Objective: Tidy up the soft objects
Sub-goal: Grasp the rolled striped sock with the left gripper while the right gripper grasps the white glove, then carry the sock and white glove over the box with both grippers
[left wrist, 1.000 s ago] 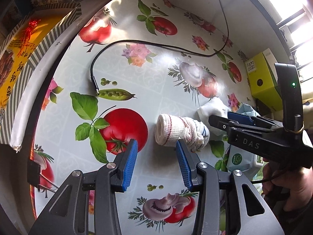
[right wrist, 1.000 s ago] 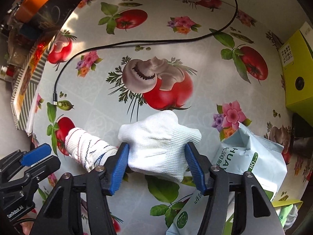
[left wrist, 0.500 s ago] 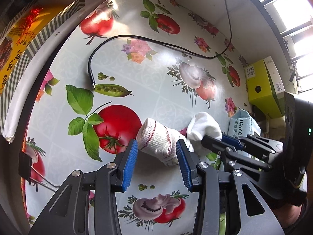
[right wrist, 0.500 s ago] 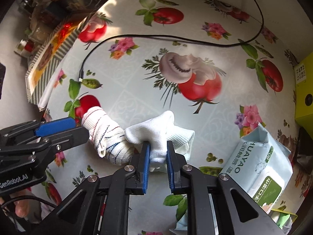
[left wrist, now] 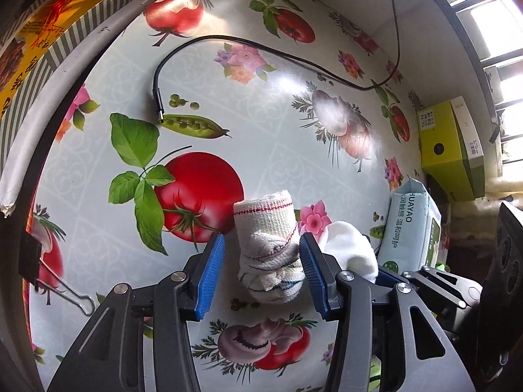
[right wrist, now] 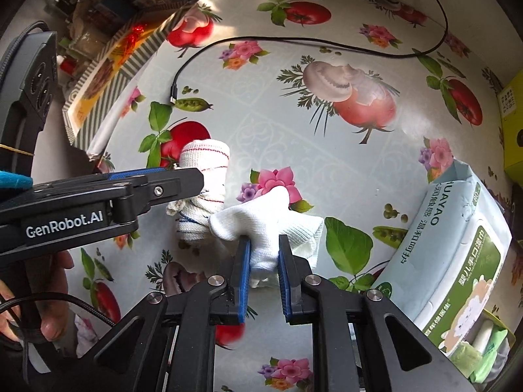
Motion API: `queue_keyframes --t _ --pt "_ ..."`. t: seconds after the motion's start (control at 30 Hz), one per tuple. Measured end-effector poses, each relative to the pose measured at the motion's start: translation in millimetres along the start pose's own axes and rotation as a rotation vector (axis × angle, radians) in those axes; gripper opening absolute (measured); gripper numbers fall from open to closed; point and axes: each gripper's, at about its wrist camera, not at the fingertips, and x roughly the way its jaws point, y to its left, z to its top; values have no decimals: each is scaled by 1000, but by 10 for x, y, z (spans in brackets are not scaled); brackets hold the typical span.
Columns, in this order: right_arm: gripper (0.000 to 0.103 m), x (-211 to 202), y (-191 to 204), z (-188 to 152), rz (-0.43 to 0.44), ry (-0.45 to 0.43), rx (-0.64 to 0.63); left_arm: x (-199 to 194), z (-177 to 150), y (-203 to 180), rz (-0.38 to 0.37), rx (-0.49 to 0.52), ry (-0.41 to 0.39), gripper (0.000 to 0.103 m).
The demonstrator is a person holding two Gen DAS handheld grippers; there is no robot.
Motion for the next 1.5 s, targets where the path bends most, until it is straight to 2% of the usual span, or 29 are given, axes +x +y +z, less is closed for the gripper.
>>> queue_keyframes --t 0.13,0.43,0.8,1.1,1.5 --pt "15 -157 -124 -21 -26 -39 40 66 13 -89 8 30 -3 49" --pt "15 -498 -289 -132 -49 -117 96 190 -104 -295 93 152 -20 45" --pt "15 -778 -337 -313 -19 -188 135 -33 -215 -400 158 218 -70 44" --pt "15 -1065 -421 -545 2 -256 174 -387 -344 -631 150 274 -125 44" --pt "15 -1354 -600 -1055 7 -313 248 -634 -649 -1036 117 358 -146 44"
